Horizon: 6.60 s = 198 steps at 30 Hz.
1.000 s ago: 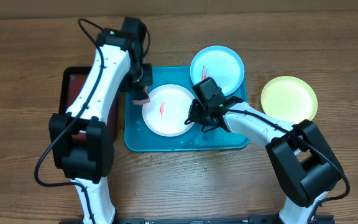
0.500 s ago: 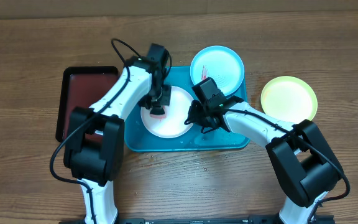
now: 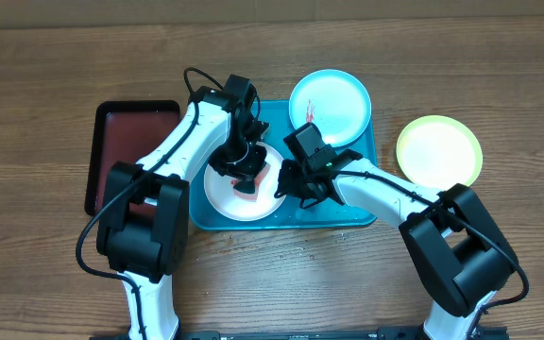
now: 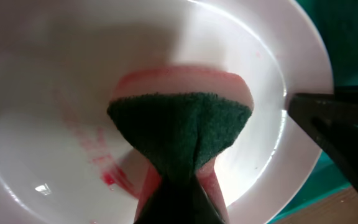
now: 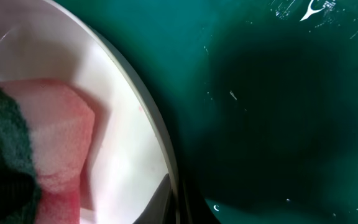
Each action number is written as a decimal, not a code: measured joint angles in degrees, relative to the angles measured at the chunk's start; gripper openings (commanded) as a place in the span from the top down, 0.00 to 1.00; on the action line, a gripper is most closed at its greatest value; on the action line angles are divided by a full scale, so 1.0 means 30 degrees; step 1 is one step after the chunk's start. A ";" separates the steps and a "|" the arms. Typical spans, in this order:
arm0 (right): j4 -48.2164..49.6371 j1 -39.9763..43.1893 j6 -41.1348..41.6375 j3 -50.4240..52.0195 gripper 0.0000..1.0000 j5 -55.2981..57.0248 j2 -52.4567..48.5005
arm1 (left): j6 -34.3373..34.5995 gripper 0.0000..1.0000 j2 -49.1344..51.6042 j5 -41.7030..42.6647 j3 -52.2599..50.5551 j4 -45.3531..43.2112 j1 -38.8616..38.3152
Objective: Clean dirty plates on tray and stack at the side
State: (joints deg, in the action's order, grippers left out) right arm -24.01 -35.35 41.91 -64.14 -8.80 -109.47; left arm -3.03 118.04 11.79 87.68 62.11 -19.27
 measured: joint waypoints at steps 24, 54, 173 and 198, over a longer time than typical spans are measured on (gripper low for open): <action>0.0073 0.0000 0.0000 0.0000 0.96 -0.0109 -0.0036 | 0.1829 0.96 0.0000 -0.1392 0.0000 -0.0197 -0.0852; 0.0073 0.0007 -0.0051 0.0000 0.96 -0.0131 -0.0036 | 0.6288 0.96 0.0000 -0.5792 -0.0087 -0.0015 -0.0998; 0.0007 -0.0117 -0.0117 -0.0029 0.96 -0.0503 -0.0138 | 0.9304 0.96 0.0044 -0.9959 0.7643 0.5581 0.1377; -1.0571 -0.3708 -0.1421 -0.1333 0.96 1.3238 0.5960 | 0.8954 0.96 0.0044 -0.6390 0.5952 0.3796 0.1333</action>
State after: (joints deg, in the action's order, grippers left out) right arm -55.72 -46.48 37.65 -68.14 30.92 -91.59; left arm 23.83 118.17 -7.38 105.54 73.49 -15.27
